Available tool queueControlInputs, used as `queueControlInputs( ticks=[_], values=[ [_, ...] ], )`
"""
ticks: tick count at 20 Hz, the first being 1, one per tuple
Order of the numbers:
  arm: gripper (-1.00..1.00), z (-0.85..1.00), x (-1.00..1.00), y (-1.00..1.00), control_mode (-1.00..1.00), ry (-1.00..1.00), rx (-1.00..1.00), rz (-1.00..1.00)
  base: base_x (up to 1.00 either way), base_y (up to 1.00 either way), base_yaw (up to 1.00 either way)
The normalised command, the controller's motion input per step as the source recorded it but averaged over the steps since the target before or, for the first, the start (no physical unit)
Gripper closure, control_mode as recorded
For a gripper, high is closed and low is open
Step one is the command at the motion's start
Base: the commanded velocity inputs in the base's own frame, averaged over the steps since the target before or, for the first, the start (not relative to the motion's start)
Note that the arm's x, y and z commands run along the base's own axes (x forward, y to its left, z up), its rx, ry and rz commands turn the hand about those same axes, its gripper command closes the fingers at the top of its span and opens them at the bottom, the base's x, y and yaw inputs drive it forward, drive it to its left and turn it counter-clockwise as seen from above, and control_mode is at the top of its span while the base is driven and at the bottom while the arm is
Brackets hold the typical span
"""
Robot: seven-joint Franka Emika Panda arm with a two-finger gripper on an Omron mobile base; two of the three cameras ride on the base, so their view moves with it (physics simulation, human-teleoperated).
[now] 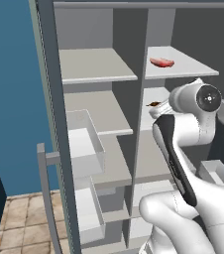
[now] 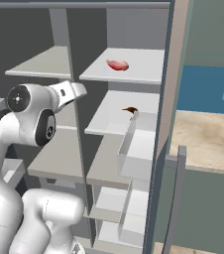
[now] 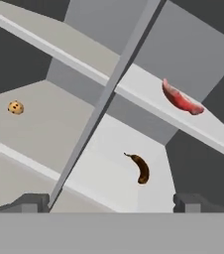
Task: Pick up the frozen steak from the freezer, place it on any shelf in the fridge, and close the fridge and freezer doors when done.
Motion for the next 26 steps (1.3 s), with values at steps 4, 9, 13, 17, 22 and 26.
queueControlInputs(
  ticks=[4, 9, 13, 17, 22, 26],
  values=[
    [-1.0, -0.01, -0.17, 0.0, 1.0, 0.0, 0.0, 0.0, -0.66, 0.0, 0.0],
    [-1.0, 0.0, 0.0, 0.0, 1.0, 0.0, 0.0, 0.0, -0.51, 0.03, 0.0],
    [-1.0, 0.0, 0.0, 0.0, 1.0, 0.0, 0.0, 0.0, -0.37, 0.0, 0.01],
    [-1.0, 0.0, 0.0, 0.0, 1.0, 0.0, 0.0, 0.0, -0.56, 0.0, 0.0],
    [-1.0, 0.0, 0.0, 0.0, 1.0, 0.0, 0.0, 0.0, -0.48, 0.0, 0.0],
    [-1.0, 0.0, 0.0, 0.0, 1.0, 0.0, 0.0, 0.0, -0.31, 0.0, 0.0]
  ],
)
